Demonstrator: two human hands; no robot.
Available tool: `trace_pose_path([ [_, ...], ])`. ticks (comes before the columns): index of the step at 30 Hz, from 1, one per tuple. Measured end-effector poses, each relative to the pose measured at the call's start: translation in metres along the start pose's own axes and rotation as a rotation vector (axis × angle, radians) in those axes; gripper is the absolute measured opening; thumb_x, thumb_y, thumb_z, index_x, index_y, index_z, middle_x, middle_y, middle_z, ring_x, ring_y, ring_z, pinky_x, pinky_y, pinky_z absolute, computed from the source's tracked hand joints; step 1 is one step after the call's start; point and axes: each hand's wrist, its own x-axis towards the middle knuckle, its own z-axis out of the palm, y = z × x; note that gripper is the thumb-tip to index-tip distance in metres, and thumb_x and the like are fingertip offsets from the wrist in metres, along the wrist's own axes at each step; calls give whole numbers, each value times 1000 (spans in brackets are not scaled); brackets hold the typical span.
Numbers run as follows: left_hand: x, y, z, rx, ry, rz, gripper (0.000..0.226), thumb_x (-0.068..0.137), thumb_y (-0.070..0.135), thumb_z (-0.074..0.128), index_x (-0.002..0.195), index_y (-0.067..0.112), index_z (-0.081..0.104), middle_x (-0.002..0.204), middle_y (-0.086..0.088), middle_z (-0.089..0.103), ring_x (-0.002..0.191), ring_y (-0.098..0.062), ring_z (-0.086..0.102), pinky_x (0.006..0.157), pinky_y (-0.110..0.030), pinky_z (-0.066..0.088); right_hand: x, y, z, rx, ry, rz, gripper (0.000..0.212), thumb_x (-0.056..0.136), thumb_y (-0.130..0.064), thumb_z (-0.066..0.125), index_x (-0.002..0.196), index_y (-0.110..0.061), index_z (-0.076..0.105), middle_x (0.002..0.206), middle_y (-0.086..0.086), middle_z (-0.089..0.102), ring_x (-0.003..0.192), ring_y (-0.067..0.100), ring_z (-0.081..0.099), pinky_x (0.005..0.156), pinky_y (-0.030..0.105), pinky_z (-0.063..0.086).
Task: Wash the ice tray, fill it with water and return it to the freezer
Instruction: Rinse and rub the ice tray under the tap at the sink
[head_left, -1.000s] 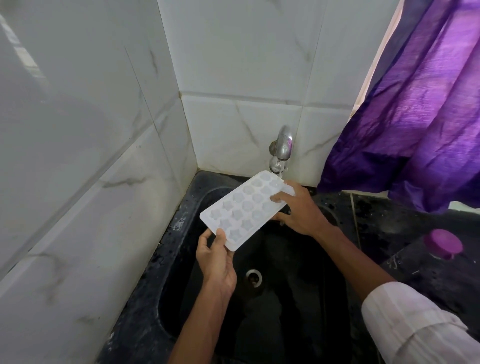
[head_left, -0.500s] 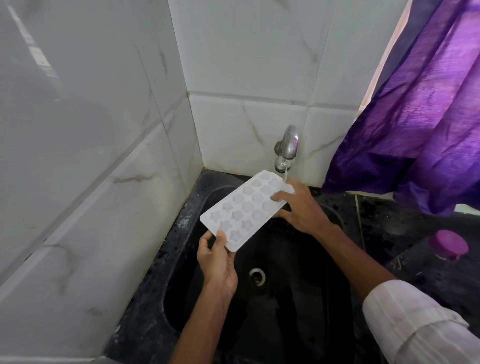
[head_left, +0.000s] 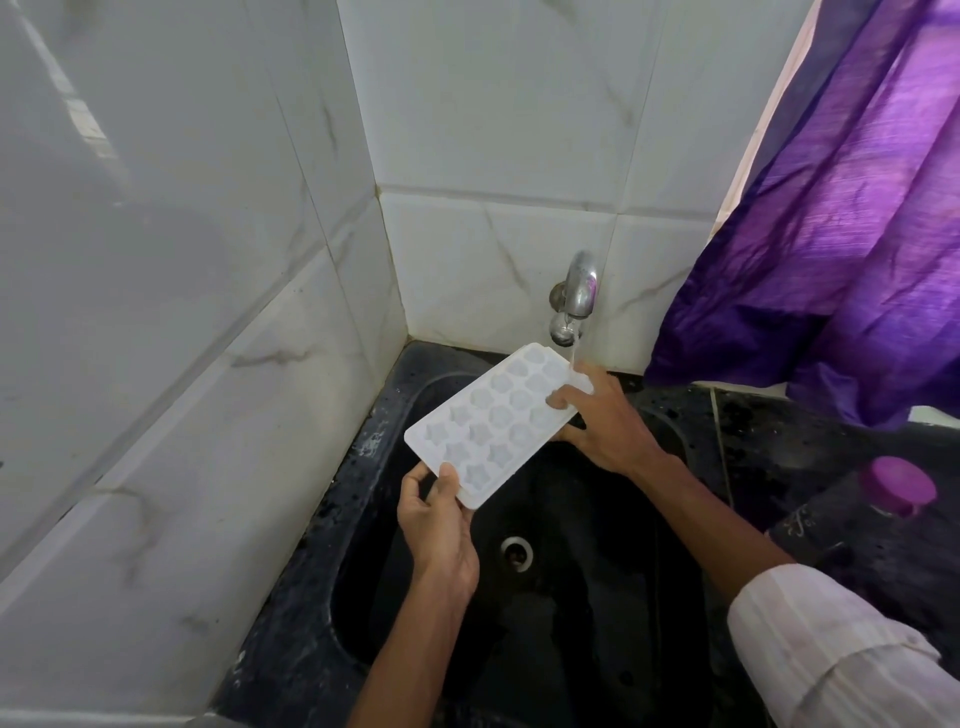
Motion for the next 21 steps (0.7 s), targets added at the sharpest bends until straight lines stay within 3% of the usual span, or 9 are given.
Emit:
trace_pose_path([
  [3,-1,-1,-7,92,0,87,14,99,5,57,111,12,59,92,-2,78,93,-21,75,80,-38,60,-5,0,12,71,-60,72,44,77,-33,83,114,-19,61,150,11,32,136,31,34,109,32,30],
  [7,2,-2,-26,377,10,349,18,98,5,59,102,23,62,100,-1,76,99,-16,72,79,-30,56,-13,-6,31,210,-196,205,48,78,-31,82,122,-25,62,158,2,22,143,23,30,114,30,28],
  [10,2,5,-40,609,-36,579,26,96,6,61,95,32,62,95,8,73,92,1,68,76,-12,49,-19,-9,43,232,-252,262,49,83,-34,77,127,-23,59,160,3,19,144,22,30,110,28,28],
  [12,3,10,-50,789,-81,758,19,97,6,60,101,24,65,94,8,71,85,5,65,70,-4,44,-22,-8,49,233,-278,281,47,85,-36,75,127,-24,59,159,5,21,145,23,29,110,29,29],
  [14,10,12,-61,960,-130,939,20,95,0,61,112,9,69,106,1,73,91,-4,67,81,-1,43,-25,-7,54,236,-298,289,44,86,-36,74,126,-23,60,157,6,24,145,23,29,108,25,29],
  [17,23,6,-76,1155,-262,1203,24,89,-9,63,112,-3,69,122,-9,68,109,-17,66,103,-10,42,-29,-6,56,230,-313,297,39,89,-36,71,124,-24,62,156,6,26,146,22,27,111,29,29],
  [19,32,2,-83,1297,-399,1300,31,81,-15,69,109,-2,70,127,-14,66,115,-23,65,103,-29,50,-32,-5,55,231,-311,307,37,90,-36,70,123,-23,62,156,6,27,146,22,28,111,30,29],
  [21,38,-3,-88,1386,-476,1289,39,75,-20,71,109,-1,71,127,-15,65,116,-27,65,99,-40,53,-35,-3,53,221,-312,321,36,91,-36,69,123,-23,62,156,6,27,143,22,33,105,25,31],
])
